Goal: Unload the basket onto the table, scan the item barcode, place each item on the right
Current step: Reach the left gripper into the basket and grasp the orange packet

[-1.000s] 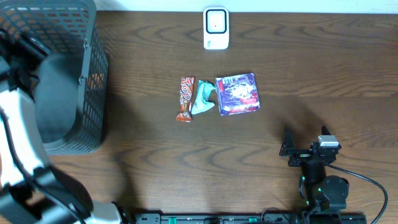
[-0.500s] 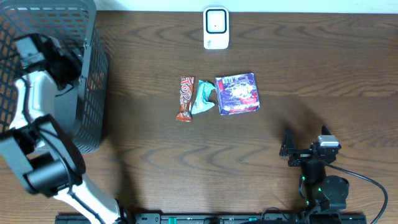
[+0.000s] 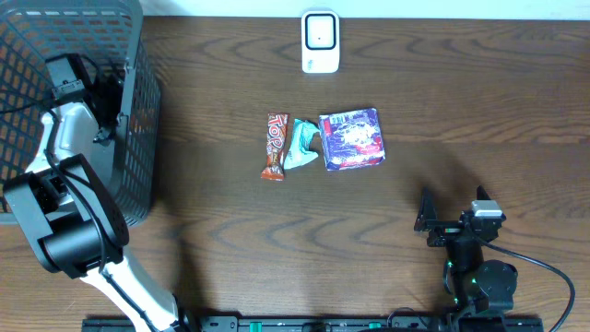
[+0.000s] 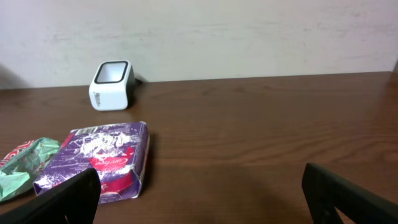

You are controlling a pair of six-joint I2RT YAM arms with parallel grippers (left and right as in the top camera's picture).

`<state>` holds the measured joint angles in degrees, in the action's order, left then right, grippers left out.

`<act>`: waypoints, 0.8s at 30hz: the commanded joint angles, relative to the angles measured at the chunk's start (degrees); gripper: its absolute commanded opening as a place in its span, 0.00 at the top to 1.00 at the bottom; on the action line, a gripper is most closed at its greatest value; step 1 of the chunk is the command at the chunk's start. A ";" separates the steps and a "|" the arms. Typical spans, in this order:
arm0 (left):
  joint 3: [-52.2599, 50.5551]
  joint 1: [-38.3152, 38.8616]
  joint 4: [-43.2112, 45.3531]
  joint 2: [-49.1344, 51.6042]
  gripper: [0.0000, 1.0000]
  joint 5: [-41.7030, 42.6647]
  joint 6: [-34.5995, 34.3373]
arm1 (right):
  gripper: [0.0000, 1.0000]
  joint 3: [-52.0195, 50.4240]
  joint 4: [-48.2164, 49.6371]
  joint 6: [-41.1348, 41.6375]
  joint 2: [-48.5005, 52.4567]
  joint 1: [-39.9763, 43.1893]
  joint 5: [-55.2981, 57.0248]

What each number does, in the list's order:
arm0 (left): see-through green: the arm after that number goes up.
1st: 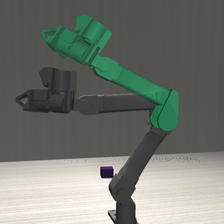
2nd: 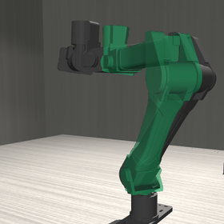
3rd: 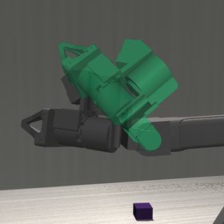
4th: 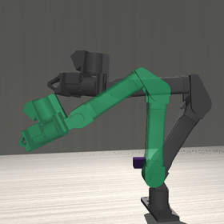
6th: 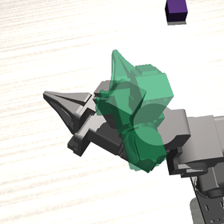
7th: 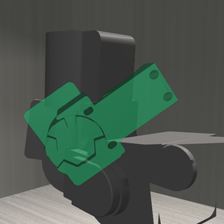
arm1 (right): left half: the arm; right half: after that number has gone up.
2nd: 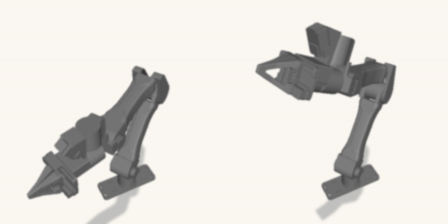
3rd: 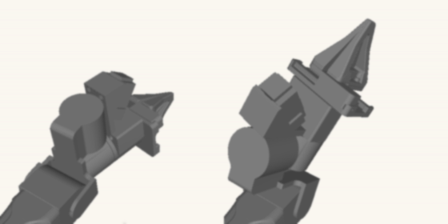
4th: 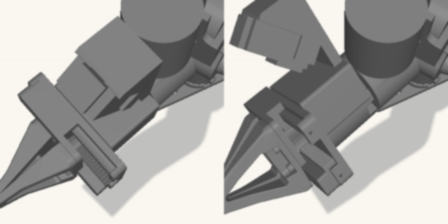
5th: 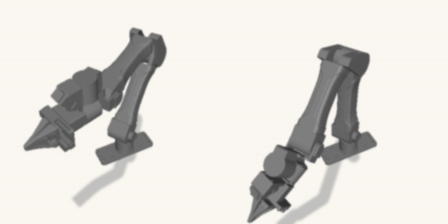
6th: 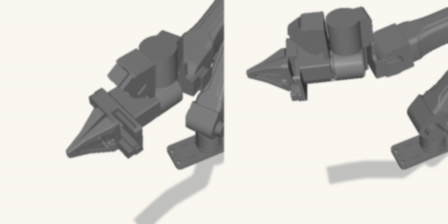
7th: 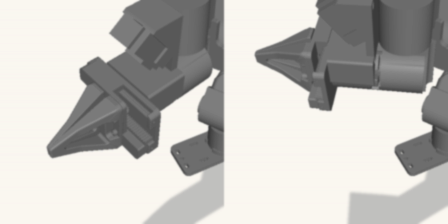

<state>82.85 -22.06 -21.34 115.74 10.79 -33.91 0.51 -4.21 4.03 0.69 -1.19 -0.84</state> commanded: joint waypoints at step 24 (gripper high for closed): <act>-1.95 -3.50 -0.85 -6.95 0.93 -1.20 -2.80 | 0.01 -0.20 -0.09 -0.46 -0.31 0.24 0.28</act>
<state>81.12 -23.62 -21.91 115.59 10.15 -36.40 0.51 -4.21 4.03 0.69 -1.19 -0.84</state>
